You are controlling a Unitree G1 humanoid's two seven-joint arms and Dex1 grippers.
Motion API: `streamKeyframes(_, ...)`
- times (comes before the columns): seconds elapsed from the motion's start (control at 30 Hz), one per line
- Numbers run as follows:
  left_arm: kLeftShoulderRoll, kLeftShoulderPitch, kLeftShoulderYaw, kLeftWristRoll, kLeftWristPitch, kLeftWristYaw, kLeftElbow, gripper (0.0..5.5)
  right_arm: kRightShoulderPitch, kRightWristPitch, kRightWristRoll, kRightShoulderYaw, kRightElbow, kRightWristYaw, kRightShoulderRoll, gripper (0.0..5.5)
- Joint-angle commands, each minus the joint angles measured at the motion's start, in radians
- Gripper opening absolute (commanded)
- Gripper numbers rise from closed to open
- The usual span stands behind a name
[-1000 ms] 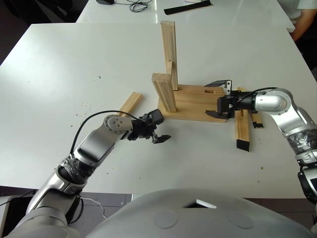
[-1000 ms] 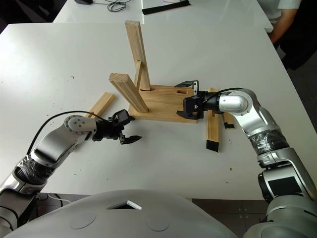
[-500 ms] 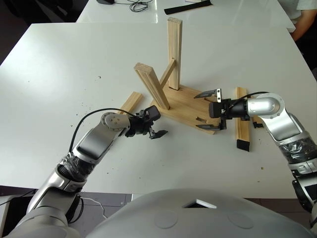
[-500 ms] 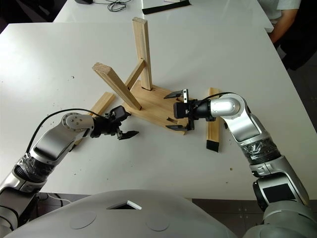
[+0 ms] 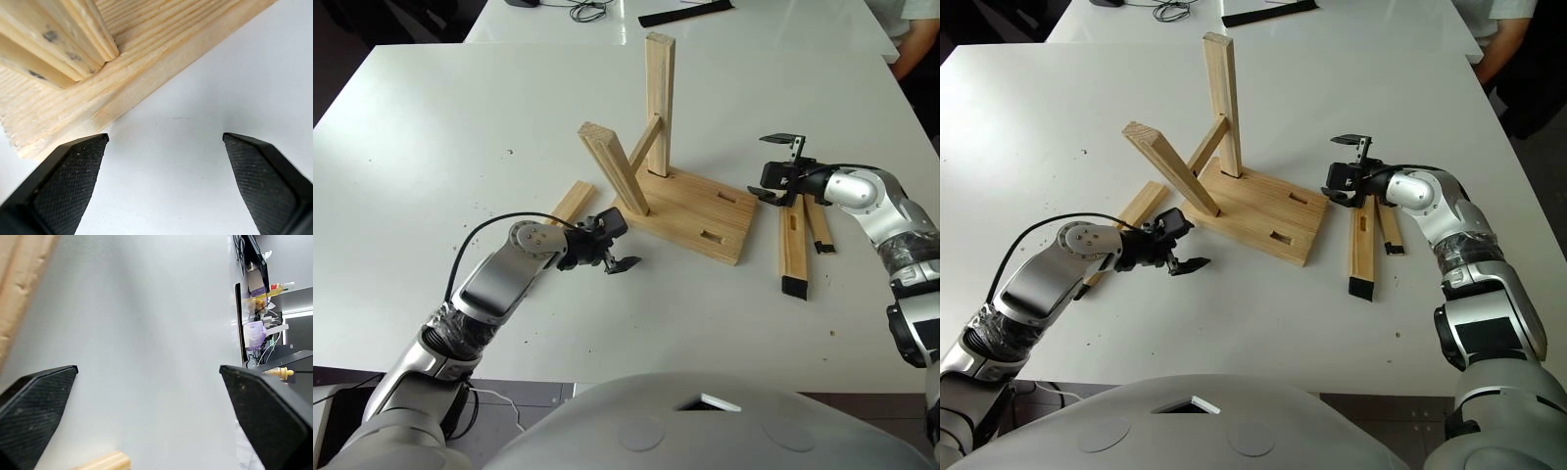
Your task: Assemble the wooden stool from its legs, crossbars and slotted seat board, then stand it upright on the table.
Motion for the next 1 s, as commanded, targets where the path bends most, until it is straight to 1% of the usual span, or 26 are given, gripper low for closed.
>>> streamKeyframes(0.03,0.023,-0.004,0.0,0.023,-0.005,-0.01,0.025,4.34,0.118,-0.013,0.099,-0.006,-0.139,0.117,-0.004,5.36)
streamKeyframes(0.27,0.057,0.031,0.027,0.04,-0.043,-0.004,0.078,4.34,0.278,0.114,0.221,-0.033,-0.516,0.259,-0.051,5.36)
streamKeyframes(0.4,0.064,0.008,0.028,0.072,-0.089,0.003,0.146,4.34,0.384,0.179,0.228,-0.03,-0.674,0.273,-0.042,5.36)
streamKeyframes(0.53,0.047,-0.021,0.025,0.085,-0.11,-0.001,0.182,4.34,0.473,0.241,0.225,-0.029,-0.804,0.266,-0.032,5.36)
streamKeyframes(0.73,0.009,-0.053,-0.004,0.108,-0.145,-0.005,0.241,4.34,0.504,0.318,0.233,-0.052,-0.902,0.257,-0.016,5.36)
streamKeyframes(1.0,-0.022,-0.063,-0.014,0.129,-0.157,-0.015,0.248,4.34,0.48,0.352,0.229,-0.101,-0.892,0.224,-0.002,5.36)
